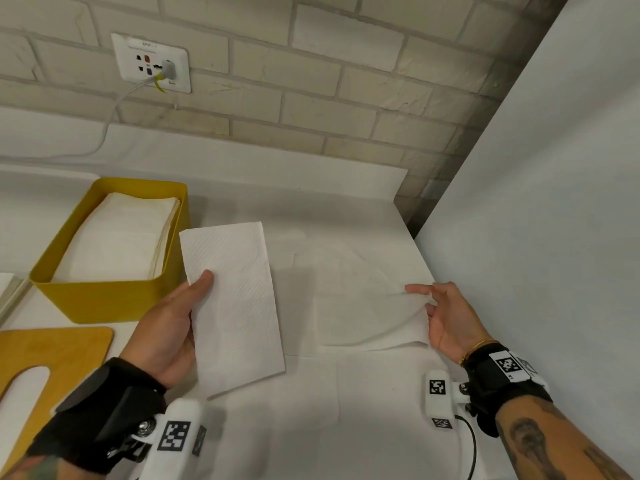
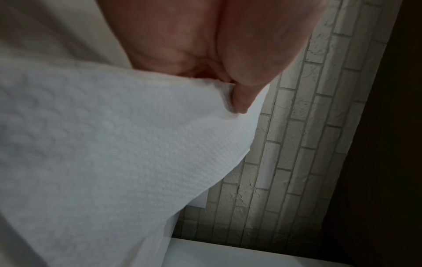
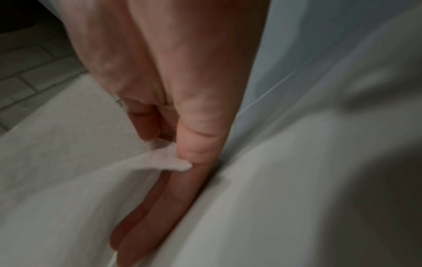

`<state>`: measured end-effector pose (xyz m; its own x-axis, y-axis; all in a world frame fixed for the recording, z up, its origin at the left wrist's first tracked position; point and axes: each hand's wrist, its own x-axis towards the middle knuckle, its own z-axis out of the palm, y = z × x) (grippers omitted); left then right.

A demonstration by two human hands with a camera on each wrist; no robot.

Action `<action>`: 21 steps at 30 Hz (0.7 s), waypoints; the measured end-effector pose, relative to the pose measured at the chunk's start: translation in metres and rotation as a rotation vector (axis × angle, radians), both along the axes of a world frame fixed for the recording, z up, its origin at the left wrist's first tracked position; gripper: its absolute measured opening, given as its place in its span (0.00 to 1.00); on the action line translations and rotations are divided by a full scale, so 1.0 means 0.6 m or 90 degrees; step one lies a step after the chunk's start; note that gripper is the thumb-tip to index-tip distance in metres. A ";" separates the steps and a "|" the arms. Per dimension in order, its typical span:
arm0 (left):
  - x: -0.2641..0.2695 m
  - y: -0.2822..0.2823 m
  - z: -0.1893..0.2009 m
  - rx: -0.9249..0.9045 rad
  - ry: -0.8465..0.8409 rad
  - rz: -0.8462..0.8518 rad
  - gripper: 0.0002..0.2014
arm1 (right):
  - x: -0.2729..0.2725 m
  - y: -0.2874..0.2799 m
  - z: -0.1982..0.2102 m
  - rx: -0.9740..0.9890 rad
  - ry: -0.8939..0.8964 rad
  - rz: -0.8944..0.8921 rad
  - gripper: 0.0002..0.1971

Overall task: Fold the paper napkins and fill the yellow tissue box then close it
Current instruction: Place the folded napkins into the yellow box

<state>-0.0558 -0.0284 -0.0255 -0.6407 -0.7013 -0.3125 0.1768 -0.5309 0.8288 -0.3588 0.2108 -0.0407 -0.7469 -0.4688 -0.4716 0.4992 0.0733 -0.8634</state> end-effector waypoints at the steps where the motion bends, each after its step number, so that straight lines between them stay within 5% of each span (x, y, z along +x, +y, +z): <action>1: -0.001 -0.001 0.001 -0.003 0.000 0.001 0.12 | -0.001 -0.001 0.001 0.018 0.003 -0.005 0.14; 6: -0.014 -0.011 0.011 -0.031 0.002 -0.025 0.11 | -0.002 -0.011 0.024 0.177 0.182 0.046 0.29; 10: -0.034 -0.023 0.024 -0.072 0.010 -0.052 0.10 | 0.016 -0.037 0.103 0.215 0.430 0.140 0.27; 13: -0.051 -0.031 0.036 -0.095 0.021 -0.080 0.11 | 0.075 -0.062 0.201 0.183 0.565 0.349 0.20; 17: -0.070 -0.027 0.051 -0.113 0.030 -0.125 0.11 | 0.155 -0.090 0.292 -0.043 0.416 0.594 0.11; 21: -0.079 -0.008 0.058 -0.102 0.052 -0.197 0.13 | 0.163 -0.136 0.299 -0.101 0.372 0.602 0.08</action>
<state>-0.1034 -0.0335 0.0096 -0.8484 -0.5066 -0.1538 0.0970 -0.4343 0.8956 -0.2608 0.1293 0.1389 -0.1465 -0.9880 -0.0492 -0.1838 0.0760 -0.9800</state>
